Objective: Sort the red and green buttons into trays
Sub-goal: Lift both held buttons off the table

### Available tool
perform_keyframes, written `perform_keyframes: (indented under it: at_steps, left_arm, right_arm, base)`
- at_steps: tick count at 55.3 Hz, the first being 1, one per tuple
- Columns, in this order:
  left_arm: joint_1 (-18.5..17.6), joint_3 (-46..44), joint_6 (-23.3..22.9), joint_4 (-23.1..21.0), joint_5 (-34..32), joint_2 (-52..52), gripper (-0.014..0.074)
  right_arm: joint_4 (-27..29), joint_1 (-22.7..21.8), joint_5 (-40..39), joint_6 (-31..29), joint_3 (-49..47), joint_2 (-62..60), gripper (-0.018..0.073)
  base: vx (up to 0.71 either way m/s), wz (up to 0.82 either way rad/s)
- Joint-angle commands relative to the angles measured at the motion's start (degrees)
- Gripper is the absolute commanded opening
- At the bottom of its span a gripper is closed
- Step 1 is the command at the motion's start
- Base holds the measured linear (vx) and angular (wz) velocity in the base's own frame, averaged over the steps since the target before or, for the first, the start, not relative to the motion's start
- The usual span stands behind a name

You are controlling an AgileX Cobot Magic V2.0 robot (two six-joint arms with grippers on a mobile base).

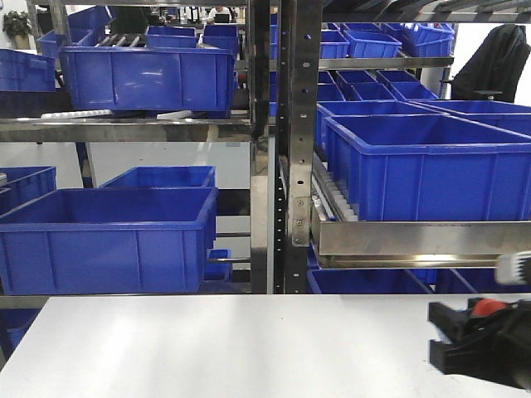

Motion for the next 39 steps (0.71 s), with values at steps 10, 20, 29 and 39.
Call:
perform_keyframes:
  at_steps: [10,20,29,39]
  left_arm:
    - [-5.08,-5.83,-4.58,0.12,-0.37,-4.33,-0.0003]
    - [-10.73,-5.83,-5.08,-0.04,3.81,-6.71,-0.0003]
    - [-10.73,-5.83,-5.13,-0.04,5.67,-10.86,-0.0003]
    - [-10.73,-5.52,-5.02,0.19,9.87,-15.24,-0.0003]
  right_arm:
    - [-2.14,-0.06,1.56,-3.41,-1.55,-10.22,-0.0010]
    - [-2.06,-0.11,2.19,-2.99,-1.55,-11.93,-0.0010]
    - [-1.66,-0.11,2.13,-2.97,-1.55,-13.52,-0.0010]
    - [-3.43,-0.11,2.38,-3.02,-1.55,-16.09,-0.0010]
  base:
    - [0.00,0.00]
    - [0.00,0.00]
    - [0.00,0.00]
    - [0.00,0.00]
